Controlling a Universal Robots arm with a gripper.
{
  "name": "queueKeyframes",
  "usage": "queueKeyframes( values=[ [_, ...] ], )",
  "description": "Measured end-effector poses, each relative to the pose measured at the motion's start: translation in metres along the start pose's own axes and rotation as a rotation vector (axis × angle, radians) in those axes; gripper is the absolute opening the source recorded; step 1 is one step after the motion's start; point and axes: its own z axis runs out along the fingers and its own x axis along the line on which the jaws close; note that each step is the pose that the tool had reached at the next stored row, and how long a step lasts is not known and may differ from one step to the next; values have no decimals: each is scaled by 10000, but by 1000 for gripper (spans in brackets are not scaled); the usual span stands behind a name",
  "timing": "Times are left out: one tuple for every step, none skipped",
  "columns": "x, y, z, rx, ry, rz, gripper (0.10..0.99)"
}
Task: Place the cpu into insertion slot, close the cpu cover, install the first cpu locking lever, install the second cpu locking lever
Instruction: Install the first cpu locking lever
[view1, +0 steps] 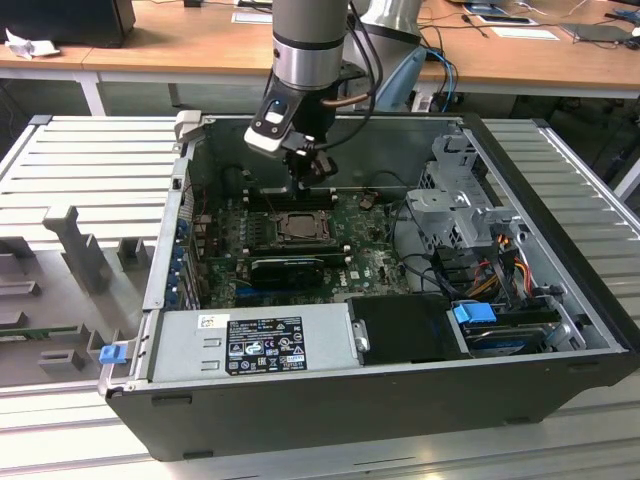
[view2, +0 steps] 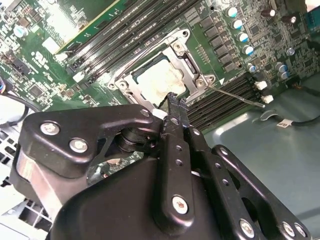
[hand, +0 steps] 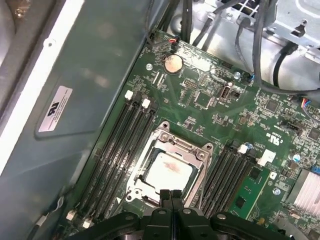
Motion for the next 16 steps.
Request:
queueKeyframes(
  values=[
    [0, 0, 0, 1, 1, -74, 106],
    [0, 0, 0, 4, 2, -219, 106],
    [0, 0, 0, 6, 3, -315, 106],
    [0, 0, 0, 8, 4, -417, 106],
    [0, 0, 0, 11, 6, -587, 106],
    [0, 0, 0, 14, 8, -776, 106],
    [0, 0, 0, 18, 9, -943, 106],
    [0, 0, 0, 20, 10, -1068, 106],
    [0, 0, 0, 23, 12, -1222, 106],
    [0, 0, 0, 27, 14, -1441, 106],
    [0, 0, 0, 31, 16, -1670, 106],
    [0, 0, 0, 34, 17, -1816, 106],
    [0, 0, 0, 37, 19, -1972, 106],
    [0, 0, 1, 42, 22, -2298, 106],
    [0, 0, 1, 49, 25, -2641, 106],
    [0, 0, 1, 52, 27, -2837, 106]
  ],
)
